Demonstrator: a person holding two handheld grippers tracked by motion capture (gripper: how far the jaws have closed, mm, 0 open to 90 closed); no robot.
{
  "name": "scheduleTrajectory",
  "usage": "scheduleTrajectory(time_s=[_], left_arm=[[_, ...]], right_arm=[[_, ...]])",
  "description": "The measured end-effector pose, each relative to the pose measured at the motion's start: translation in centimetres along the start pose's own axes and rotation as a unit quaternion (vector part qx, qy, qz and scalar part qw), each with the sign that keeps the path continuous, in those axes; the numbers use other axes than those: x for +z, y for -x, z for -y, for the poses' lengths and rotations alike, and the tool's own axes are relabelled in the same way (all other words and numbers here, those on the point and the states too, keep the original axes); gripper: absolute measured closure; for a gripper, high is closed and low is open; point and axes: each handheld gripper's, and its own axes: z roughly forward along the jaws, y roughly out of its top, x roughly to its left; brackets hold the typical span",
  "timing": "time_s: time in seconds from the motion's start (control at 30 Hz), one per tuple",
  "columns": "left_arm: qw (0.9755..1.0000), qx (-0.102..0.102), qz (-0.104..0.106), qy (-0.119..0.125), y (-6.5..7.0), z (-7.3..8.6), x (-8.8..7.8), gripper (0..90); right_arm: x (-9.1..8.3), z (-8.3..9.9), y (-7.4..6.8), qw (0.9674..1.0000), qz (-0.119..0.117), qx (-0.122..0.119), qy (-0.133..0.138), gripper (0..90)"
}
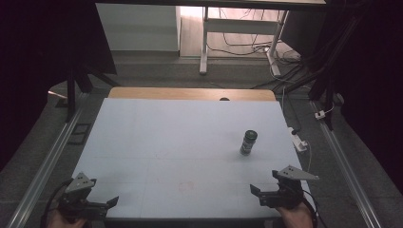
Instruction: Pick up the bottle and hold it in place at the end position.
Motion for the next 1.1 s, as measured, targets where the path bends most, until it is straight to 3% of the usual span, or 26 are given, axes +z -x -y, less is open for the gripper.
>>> scheduleTrajectory(time_s=[0.47, 0.8, 1.1], left_arm=[[1.0, -0.003, 0.001, 0.001, -0.1, 0.0, 0.0, 0.0], [1.0, -0.003, 0.001, 0.0, -0.1, 0.0, 0.0, 0.0], [1.0, -0.002, 0.0, -0.001, 0.0, 0.0, 0.0, 0.0]], right_arm=[[0.9, -1.3, -0.1, 0.9997, -0.014, -0.021, 0.003, 0.0], [2.3, -2.2, 0.5, 0.9992, -0.037, -0.009, 0.012, 0.0], [3.3, -2.4, 1.8, 0.9993, -0.032, 0.003, 0.019, 0.0]])
